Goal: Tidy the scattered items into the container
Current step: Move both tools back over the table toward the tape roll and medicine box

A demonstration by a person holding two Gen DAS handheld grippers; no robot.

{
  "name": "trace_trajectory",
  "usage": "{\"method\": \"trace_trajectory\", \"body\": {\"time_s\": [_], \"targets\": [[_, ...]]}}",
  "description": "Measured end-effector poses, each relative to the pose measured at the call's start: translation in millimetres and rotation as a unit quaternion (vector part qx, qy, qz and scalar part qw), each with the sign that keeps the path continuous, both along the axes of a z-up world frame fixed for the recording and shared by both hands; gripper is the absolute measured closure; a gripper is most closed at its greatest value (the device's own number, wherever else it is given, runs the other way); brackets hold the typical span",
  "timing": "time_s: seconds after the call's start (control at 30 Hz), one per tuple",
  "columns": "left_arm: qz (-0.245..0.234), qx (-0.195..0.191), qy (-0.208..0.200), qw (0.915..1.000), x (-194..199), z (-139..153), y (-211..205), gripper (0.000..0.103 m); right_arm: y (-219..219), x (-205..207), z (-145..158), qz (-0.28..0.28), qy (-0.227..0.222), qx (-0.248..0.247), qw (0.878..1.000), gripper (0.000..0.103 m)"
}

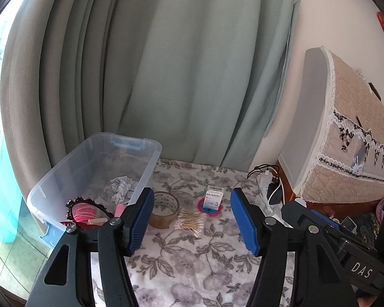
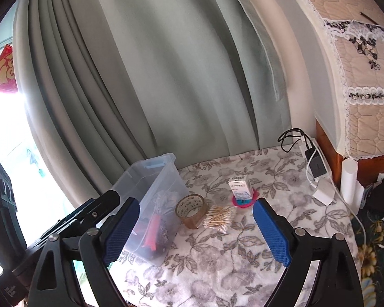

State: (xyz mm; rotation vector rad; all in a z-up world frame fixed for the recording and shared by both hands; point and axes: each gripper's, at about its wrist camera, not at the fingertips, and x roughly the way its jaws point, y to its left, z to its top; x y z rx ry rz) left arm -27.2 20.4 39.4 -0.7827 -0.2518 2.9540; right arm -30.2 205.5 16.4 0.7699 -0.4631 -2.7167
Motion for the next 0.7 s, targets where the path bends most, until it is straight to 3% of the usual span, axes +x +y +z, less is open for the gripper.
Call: {"method": "trace_trajectory", "body": {"time_s": [0.17, 0.37, 0.57, 0.7], "targets": [[-0.028, 0.006, -0.025, 0.9993, -6.8, -11.7, 13.8, 0.04, 19.8, 5.6, -10.9, -0.038, 0.0, 0.019, 0.999, 0.007], [-0.044, -0.046, -0.048, 0.9968, -17.4, -29.4, 39.2, 0.04, 35.1, -1.3, -29.5, -0.064, -0.027, 0.042, 0.997, 0.006], [-0.046, -0.07, -0.063, 0.9945, -22.3, -44.1, 46.4, 0.04, 43.5, -13.3, -52.3, -0.065, -0.053, 0.025, 0.996, 0.006], [-0.048, -0.068, -0.067, 0.9943, -26.9, -52.6, 43.1, 0.039, 39.0, -18.7, -62.7, -0.034, -0.057, 0.039, 0.997, 0.006]]}}
